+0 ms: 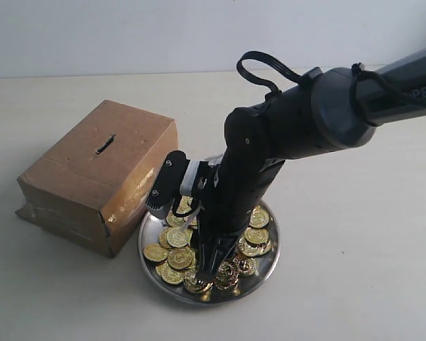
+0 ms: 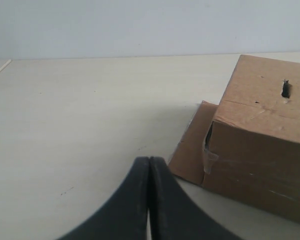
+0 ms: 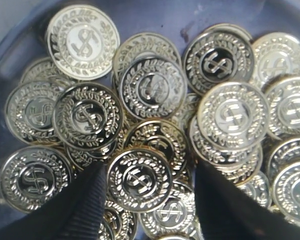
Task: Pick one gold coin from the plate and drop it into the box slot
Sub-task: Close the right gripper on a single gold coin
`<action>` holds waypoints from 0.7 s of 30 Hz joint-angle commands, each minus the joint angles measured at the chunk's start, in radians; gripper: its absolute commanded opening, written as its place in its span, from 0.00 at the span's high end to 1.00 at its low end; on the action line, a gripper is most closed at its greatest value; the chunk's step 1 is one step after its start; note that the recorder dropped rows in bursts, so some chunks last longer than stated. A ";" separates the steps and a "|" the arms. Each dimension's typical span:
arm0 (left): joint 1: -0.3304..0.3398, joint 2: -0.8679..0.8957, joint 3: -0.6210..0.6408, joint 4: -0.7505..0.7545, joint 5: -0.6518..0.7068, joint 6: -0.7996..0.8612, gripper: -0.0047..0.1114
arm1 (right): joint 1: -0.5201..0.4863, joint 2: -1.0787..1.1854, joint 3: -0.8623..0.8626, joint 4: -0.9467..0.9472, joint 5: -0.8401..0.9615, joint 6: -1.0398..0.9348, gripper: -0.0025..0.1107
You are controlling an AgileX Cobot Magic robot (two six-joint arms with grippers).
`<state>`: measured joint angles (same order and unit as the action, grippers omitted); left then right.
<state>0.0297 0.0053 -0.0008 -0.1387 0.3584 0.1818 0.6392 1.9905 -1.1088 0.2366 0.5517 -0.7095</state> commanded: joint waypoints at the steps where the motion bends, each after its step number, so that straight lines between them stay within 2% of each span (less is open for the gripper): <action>1: 0.000 -0.005 0.001 -0.007 -0.010 -0.002 0.96 | 0.000 -0.001 -0.008 -0.004 -0.009 0.005 0.52; 16: 0.000 -0.005 0.001 -0.007 -0.010 -0.002 0.96 | 0.000 0.001 -0.008 -0.010 0.009 0.030 0.57; 21: 0.000 -0.005 0.001 -0.007 -0.010 -0.002 0.96 | 0.000 0.001 -0.008 -0.012 0.018 0.030 0.64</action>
<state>0.0297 0.0053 -0.0008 -0.1387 0.3584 0.1818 0.6392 1.9949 -1.1088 0.2334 0.5556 -0.6836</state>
